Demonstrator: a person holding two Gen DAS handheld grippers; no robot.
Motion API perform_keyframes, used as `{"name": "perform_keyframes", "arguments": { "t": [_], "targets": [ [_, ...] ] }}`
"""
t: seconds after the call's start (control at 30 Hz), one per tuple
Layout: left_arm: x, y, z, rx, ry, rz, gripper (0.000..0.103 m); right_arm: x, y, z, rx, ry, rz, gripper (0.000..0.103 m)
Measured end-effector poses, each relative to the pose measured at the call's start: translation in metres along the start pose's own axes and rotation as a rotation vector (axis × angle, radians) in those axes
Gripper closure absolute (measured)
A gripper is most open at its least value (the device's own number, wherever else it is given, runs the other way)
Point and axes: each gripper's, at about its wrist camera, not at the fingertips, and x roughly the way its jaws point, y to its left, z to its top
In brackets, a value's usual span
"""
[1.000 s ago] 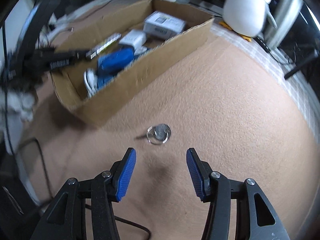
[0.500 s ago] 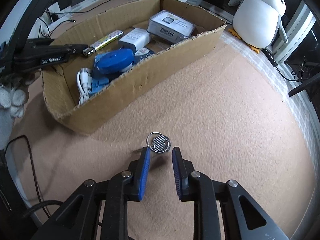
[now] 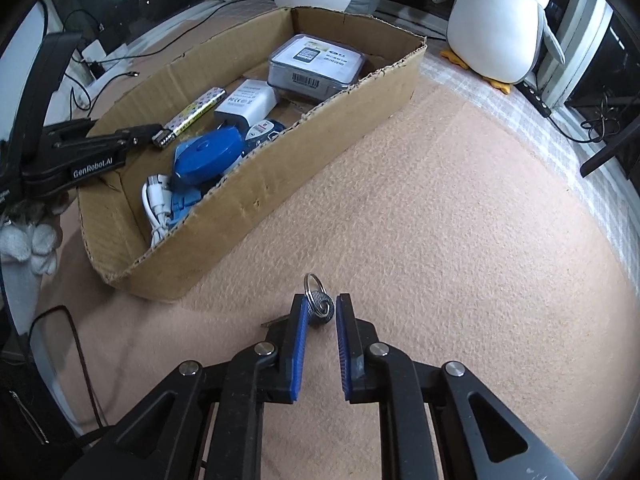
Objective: Organize rigid objects
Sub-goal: 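Grasp the key ring with the right tool and lift, then carry the key ring into the box and open the right tool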
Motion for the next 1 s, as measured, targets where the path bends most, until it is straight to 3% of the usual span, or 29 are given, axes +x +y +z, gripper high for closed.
{"name": "perform_keyframes", "arguments": {
  "t": [0.17,0.57,1.0],
  "targets": [
    [0.000,0.001,0.000,0.000,0.000,0.000,0.074,0.004,0.000,0.004,-0.013,-0.017,-0.028,0.092],
    [0.000,0.001,0.000,0.000,0.000,0.001,0.074,0.007,-0.003,0.005,0.018,-0.020,-0.001,0.101],
    [0.001,0.001,0.001,0.000,-0.001,-0.001,0.074,-0.035,0.000,-0.005,0.069,-0.106,0.014,0.101]
  ]
}}
